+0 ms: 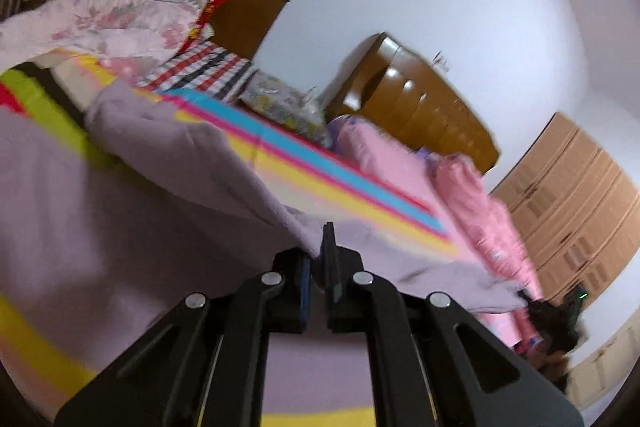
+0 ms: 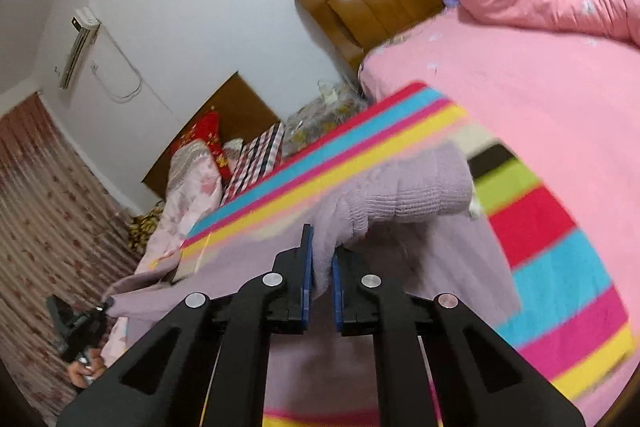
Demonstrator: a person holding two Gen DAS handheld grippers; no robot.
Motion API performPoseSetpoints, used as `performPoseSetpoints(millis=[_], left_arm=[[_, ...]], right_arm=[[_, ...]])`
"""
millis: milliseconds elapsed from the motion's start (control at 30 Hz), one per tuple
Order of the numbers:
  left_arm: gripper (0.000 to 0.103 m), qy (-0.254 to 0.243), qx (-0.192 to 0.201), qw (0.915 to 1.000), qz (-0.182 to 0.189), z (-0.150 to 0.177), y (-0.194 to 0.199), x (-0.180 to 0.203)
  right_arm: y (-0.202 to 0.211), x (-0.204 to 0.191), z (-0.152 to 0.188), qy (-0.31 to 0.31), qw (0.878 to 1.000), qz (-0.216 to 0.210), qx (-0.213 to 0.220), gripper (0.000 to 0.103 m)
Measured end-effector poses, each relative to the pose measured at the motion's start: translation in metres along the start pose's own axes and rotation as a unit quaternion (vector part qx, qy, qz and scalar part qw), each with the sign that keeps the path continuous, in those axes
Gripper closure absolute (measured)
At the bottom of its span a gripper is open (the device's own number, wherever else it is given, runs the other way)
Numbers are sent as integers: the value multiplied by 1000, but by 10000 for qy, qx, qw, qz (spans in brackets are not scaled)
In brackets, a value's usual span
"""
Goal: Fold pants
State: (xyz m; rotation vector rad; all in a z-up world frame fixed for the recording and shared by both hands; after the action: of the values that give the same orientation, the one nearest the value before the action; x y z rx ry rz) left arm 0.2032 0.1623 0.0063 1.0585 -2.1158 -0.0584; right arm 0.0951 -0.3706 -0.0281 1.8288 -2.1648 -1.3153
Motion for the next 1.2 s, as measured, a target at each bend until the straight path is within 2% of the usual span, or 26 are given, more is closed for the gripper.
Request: performPoseSetpoints(millis=[33, 133, 167, 200, 267, 333, 400, 533, 600, 733, 900, 967, 1033, 1100, 1167, 1200], left_arm=[[98, -21, -90, 9999, -116, 18, 4, -8], [98, 514, -586, 9965, -303, 70, -12, -46], [98, 612, -784, 9936, -533, 86, -20, -57], [98, 586, -795, 9935, -567, 90, -21, -63], [98, 530, -727, 9944, -558, 84, -18, -60], [98, 341, -450, 9975, -436, 66, -8, -45], [98, 79, -325, 9982, -501, 57, 1, -31], [98, 179, -554, 9961, -661, 74, -6, -42], [98, 329, -762, 9934, -793, 90, -13, -56], [97, 267, -736, 9938, -795, 89, -7, -59], [86, 199, -773, 9940, -750, 87, -8, -53], [81, 260, -777, 9942, -693, 86, -11, -53], [63, 391, -739, 9943, -667, 85, -12, -57], [65, 444, -724, 9945, -617, 84, -13, -59], [89, 360, -789, 9940, -671, 86, -19, -57], [95, 339, -813, 9936, -713, 89, -20, -57]], right_arm=[[-2, 9, 17, -3, 9999, 62, -146, 95], [-28, 42, 62, -158, 9962, 445, -730, 95], [-38, 54, 73, -344, 9943, 424, -913, 95], [-38, 59, 74, -402, 9945, 348, -900, 95], [-32, 55, 68, -358, 9959, 314, -772, 95], [-19, 43, 59, -174, 9979, 253, -570, 95], [-8, 36, 54, -75, 9989, 183, -428, 95], [-20, 58, 71, -190, 9963, 492, -683, 95], [-32, 71, 79, -449, 9955, 343, -766, 97], [-26, 60, 73, -135, 9955, 582, -740, 96], [-19, 60, 75, -190, 9936, 828, -738, 68], [2, 61, 73, -152, 9896, 1416, -200, 68], [18, 46, 72, 145, 9878, 1538, 202, 68], [25, 19, 74, 573, 9874, 1418, 404, 68], [14, -22, 87, 1241, 9871, 983, 250, 68], [6, -42, 95, 1545, 9848, 782, 142, 68]])
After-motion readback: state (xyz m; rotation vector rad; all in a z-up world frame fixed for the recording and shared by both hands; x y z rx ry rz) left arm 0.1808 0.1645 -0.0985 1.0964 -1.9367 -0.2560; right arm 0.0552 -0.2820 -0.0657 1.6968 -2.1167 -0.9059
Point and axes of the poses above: each gripper's, at about its wrist camera, not at the fingertips, and y roughly against the way its jaws point, x to its right, z to its underside, the point moved 5 cm from there along -y, roughly the way its jaws point, and after that the axes turned 13 degrees about z, right-handed, at the moved point
